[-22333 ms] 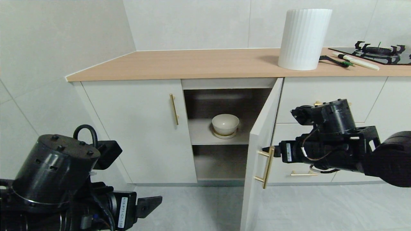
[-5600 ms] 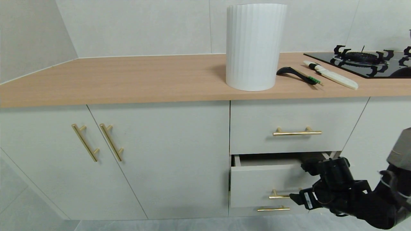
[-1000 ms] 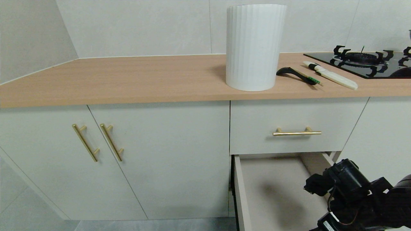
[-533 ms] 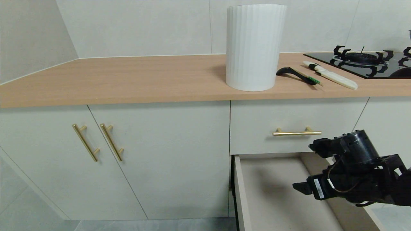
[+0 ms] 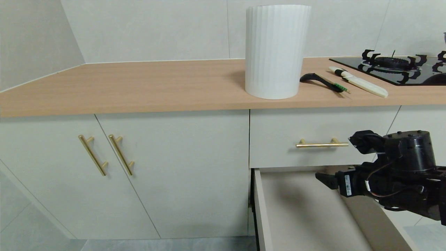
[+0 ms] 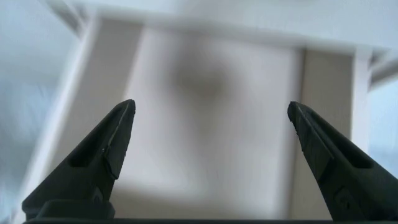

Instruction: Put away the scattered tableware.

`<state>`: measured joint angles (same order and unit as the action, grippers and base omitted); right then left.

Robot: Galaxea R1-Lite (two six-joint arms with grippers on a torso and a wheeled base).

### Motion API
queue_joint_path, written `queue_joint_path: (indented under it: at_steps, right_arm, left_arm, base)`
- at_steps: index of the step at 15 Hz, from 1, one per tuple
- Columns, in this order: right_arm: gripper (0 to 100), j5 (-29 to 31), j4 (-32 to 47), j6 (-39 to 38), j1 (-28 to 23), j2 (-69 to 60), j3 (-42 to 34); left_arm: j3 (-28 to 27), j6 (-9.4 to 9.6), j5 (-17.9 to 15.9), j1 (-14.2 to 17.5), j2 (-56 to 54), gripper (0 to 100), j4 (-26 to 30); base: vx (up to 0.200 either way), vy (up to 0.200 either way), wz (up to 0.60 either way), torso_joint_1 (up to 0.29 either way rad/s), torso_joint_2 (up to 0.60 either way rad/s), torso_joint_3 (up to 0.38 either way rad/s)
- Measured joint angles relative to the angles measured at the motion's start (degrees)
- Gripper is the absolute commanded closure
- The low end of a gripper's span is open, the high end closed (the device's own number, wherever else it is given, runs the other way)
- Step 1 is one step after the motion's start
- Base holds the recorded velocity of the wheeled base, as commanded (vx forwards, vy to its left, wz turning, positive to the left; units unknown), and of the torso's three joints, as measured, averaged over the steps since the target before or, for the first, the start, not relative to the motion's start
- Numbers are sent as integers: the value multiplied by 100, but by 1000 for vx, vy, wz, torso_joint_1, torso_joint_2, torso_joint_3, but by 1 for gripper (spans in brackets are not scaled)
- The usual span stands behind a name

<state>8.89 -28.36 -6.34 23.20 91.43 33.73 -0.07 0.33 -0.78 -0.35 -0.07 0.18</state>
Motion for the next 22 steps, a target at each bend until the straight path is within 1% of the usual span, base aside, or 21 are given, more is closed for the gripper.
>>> queue_joint_path:
  at_steps: [3, 7, 17, 22]
  right_arm:
    - [0, 9, -172, 99, 0, -118, -110]
    - [0, 9, -154, 117, 4, -227, -144]
    - [0, 2, -152, 115, 0, -260, -149]
    - [0, 0, -148, 115, -2, -221, -144]
  left_arm:
    - [-4, 2, -1, 2, 0, 0, -16]
    - [-4, 2, -1, 2, 0, 0, -18]
    - [-2, 0, -1, 0, 0, 0, -7]
    - [-2, -1, 0, 0, 0, 0, -9]
  base:
    - [0, 0, 0, 79, -251, -274]
    - [0, 0, 0, 133, -502, -299]
    - [0, 0, 0, 185, -472, -286]
    - [0, 0, 0, 56, -130, -76]
